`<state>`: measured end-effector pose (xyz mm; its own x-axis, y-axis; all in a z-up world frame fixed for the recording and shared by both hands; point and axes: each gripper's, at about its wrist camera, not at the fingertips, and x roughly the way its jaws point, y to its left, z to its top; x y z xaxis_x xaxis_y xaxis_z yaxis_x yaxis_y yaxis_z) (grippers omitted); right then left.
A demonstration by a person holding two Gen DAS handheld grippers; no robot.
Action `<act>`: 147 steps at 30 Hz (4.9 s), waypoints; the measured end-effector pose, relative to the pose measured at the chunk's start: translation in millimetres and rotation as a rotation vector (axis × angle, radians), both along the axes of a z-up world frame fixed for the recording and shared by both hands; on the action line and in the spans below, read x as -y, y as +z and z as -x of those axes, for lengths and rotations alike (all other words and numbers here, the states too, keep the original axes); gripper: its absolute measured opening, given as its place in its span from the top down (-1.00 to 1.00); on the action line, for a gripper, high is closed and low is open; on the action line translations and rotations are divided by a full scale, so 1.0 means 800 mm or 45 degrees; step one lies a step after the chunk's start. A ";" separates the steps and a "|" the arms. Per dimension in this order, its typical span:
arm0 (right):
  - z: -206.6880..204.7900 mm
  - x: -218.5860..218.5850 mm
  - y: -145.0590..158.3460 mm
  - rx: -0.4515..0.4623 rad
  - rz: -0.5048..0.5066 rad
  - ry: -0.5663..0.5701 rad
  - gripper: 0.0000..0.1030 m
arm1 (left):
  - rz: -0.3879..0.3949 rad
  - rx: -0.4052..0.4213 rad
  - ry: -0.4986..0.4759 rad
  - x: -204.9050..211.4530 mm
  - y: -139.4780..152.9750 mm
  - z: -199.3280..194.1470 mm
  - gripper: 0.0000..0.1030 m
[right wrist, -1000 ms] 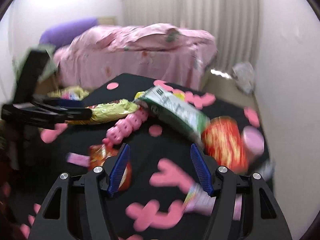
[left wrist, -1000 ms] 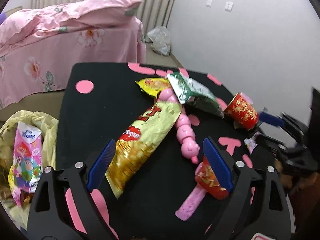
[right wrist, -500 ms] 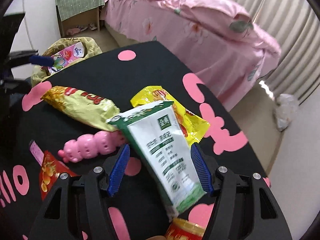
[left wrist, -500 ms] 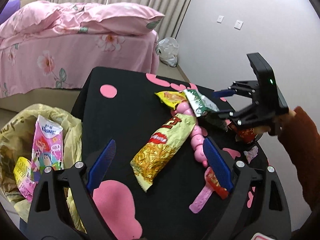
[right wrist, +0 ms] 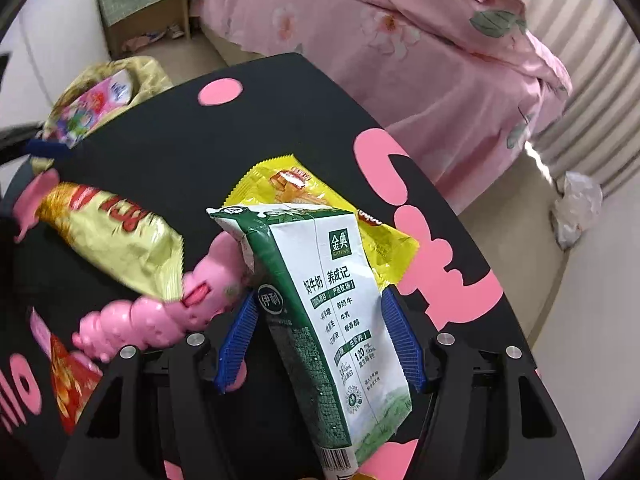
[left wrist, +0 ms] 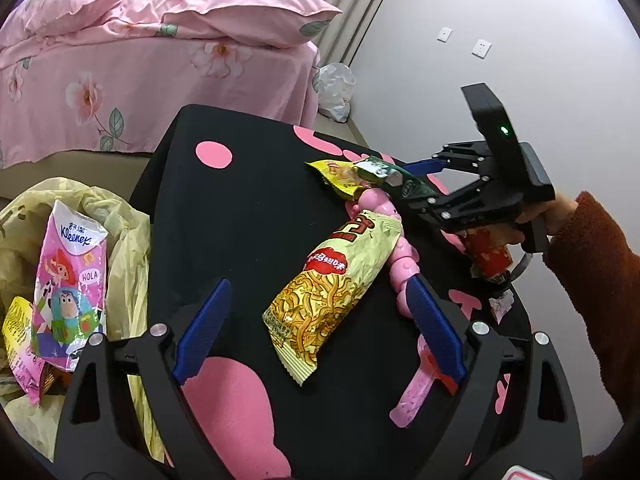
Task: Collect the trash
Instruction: 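Grasp the green-white milk carton with the right tool, then grasp the gold chip bag with the left tool while the right tool holds the milk carton, then carry the gold chip bag and milk carton over the yellow trash bag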
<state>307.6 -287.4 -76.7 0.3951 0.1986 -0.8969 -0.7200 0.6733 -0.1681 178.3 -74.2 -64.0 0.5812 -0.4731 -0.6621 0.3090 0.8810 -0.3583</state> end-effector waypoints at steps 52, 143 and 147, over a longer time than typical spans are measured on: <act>0.194 0.061 0.029 -0.074 -0.584 -0.388 0.02 | -0.046 0.003 -0.052 0.011 0.011 0.069 -0.64; 0.257 -0.009 0.108 0.209 -0.538 -0.395 -0.09 | 0.025 0.212 0.100 -0.037 0.086 0.093 0.54; 0.261 -0.009 0.135 0.315 -0.638 -0.393 -0.09 | 0.012 0.247 0.102 -0.043 0.099 0.096 0.63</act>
